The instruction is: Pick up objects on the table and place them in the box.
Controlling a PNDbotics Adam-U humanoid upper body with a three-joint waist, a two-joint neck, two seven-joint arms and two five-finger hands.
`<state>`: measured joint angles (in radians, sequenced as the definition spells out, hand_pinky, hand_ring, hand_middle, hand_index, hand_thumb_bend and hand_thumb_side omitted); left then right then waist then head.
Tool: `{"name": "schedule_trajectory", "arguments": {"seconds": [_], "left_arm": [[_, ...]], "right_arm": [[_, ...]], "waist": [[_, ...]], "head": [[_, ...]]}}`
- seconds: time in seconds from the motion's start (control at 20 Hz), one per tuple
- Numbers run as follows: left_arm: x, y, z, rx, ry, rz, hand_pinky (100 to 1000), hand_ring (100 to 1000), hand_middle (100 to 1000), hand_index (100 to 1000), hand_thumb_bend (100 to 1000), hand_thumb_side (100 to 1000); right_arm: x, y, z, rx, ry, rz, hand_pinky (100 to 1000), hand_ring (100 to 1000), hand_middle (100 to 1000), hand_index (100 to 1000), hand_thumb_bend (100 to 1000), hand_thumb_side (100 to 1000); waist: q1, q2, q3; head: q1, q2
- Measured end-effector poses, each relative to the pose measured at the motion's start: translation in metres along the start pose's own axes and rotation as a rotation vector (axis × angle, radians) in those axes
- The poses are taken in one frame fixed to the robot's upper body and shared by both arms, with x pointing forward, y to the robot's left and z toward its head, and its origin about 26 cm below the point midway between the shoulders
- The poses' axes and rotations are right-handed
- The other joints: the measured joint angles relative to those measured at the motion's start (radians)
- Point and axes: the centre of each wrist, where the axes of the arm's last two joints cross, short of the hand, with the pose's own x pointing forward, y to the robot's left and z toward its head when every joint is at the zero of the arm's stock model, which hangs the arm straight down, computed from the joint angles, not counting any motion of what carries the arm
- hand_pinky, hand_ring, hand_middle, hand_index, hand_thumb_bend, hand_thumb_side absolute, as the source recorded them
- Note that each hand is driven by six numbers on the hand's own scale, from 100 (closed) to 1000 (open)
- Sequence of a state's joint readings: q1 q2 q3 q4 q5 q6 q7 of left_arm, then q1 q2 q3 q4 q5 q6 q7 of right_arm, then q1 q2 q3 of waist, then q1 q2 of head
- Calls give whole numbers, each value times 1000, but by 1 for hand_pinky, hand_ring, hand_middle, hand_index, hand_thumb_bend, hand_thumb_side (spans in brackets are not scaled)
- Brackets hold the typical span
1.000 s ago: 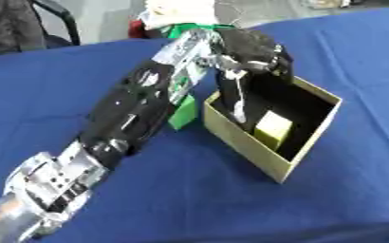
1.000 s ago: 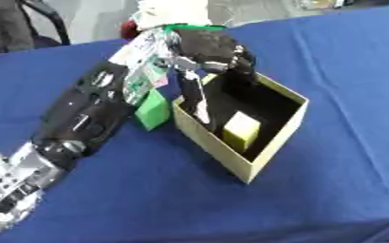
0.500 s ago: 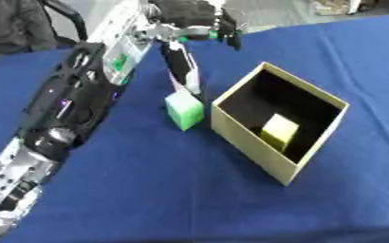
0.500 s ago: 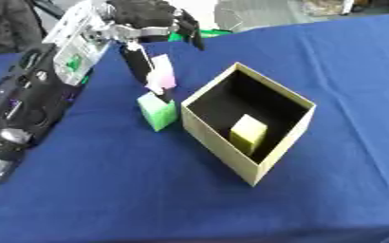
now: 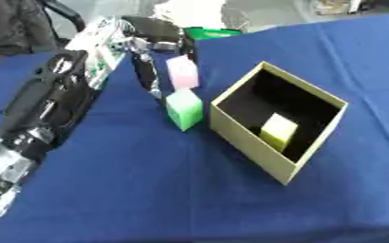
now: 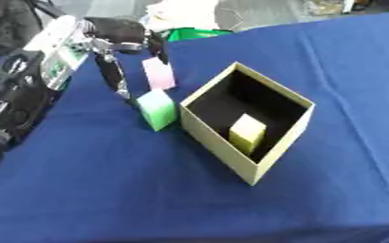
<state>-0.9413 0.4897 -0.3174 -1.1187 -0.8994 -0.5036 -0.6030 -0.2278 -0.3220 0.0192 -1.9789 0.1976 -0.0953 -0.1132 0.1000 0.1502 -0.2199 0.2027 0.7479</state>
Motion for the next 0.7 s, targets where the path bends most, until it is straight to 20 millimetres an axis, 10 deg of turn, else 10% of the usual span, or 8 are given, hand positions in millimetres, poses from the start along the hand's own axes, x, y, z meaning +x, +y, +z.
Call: {"name": "schedule_trajectory", "arguments": {"seconds": [0.7], "left_arm": [[4, -26, -19, -5, -78, 32, 828, 724, 666, 783, 671, 145]], "right_arm": [[0, 1, 0, 16, 3, -3, 825, 928, 734, 928, 100, 515]], "waist": [[3, 1, -8]], "head": [[-3, 0]]}}
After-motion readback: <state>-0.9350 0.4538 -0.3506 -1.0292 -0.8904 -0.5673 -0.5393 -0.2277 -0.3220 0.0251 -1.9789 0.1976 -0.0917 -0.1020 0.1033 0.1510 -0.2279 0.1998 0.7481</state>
